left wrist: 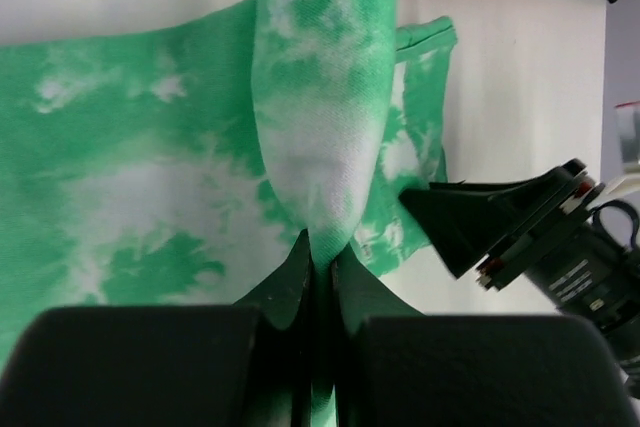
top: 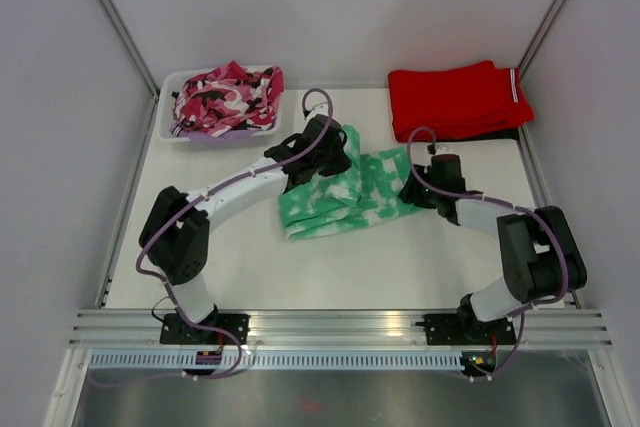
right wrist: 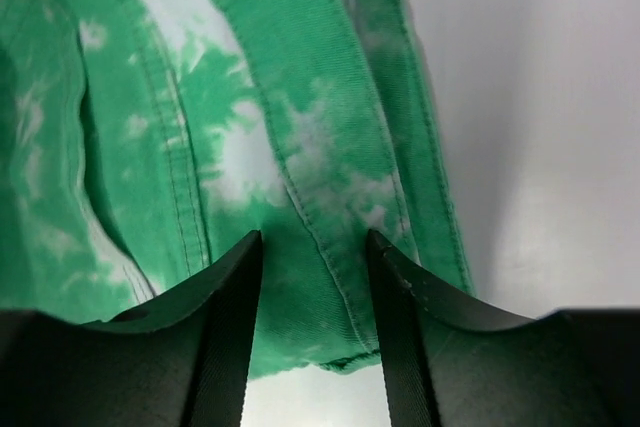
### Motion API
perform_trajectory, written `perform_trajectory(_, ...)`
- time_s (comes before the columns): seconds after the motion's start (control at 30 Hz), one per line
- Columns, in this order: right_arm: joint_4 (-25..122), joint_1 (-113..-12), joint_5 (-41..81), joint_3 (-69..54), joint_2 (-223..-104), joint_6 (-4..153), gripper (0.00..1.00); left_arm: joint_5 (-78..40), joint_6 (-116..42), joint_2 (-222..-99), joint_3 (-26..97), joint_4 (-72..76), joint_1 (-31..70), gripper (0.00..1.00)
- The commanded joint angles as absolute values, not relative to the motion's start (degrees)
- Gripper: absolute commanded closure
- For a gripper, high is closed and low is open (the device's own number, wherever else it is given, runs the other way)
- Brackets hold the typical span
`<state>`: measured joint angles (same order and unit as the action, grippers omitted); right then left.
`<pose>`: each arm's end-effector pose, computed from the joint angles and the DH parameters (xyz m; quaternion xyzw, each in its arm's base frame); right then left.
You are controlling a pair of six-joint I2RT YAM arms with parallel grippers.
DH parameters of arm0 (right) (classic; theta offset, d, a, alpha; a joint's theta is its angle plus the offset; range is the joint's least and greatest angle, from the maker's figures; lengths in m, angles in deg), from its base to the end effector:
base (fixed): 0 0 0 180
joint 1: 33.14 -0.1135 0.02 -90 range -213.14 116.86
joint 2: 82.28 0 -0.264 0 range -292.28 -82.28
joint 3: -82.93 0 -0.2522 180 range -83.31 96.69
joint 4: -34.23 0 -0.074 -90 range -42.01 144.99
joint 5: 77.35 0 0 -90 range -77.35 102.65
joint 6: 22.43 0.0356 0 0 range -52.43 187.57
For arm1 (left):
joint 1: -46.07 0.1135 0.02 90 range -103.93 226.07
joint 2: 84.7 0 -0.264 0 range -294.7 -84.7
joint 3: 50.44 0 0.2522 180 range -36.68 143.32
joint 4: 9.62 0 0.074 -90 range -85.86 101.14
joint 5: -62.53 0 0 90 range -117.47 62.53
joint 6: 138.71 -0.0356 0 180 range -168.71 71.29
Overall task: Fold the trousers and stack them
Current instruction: Fold the trousers
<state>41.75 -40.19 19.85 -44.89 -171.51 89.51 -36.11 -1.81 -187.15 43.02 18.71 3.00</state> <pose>0.2928 0.0407 0.1488 0.0952 0.9160 0.1525 0.3586 0.3053 -0.2780 0.2657 -0.0633 0.8920 -0.2650 0.3607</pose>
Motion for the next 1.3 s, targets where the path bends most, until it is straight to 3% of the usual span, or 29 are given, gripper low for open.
perform_trajectory(0.0, 41.8, -50.7, 20.2, -50.2, -168.5, 97.2, 0.48, -34.6, -8.2, -179.5, 40.8, 20.0, 4.9, 0.98)
perform_trajectory(0.23, 38.5, -63.8, 13.0, -58.1, -163.6, 110.7, 0.55, -37.0, -13.0, -169.3, 37.9, 30.8, 5.2, 0.98)
perform_trajectory(0.37, 36.9, -68.5, 10.6, -59.3, -161.0, 114.7, 0.57, -34.0, -8.5, -166.6, 33.6, 28.6, 4.9, 0.98)
perform_trajectory(0.47, 36.6, -69.8, 10.6, -58.3, -162.0, 114.0, 0.59, -31.5, -5.5, -168.8, 31.7, 25.4, 3.0, 0.98)
perform_trajectory(0.73, 39.8, -70.5, 8.3, -57.8, -163.0, 115.6, 0.66, -36.5, 2.5, -182.4, 43.5, 24.9, -5.7, 0.98)
perform_trajectory(0.97, 64.1, -70.4, -7.0, -51.9, -150.2, 120.7, 0.38, -40.9, 10.0, -188.3, 43.3, 24.9, -8.1, 0.98)
perform_trajectory(1.27, 82.2, -69.1, -17.2, -45.0, -134.3, 121.0, 0.32, -42.5, 16.2, -193.8, 43.6, 23.0, -9.3, 0.97)
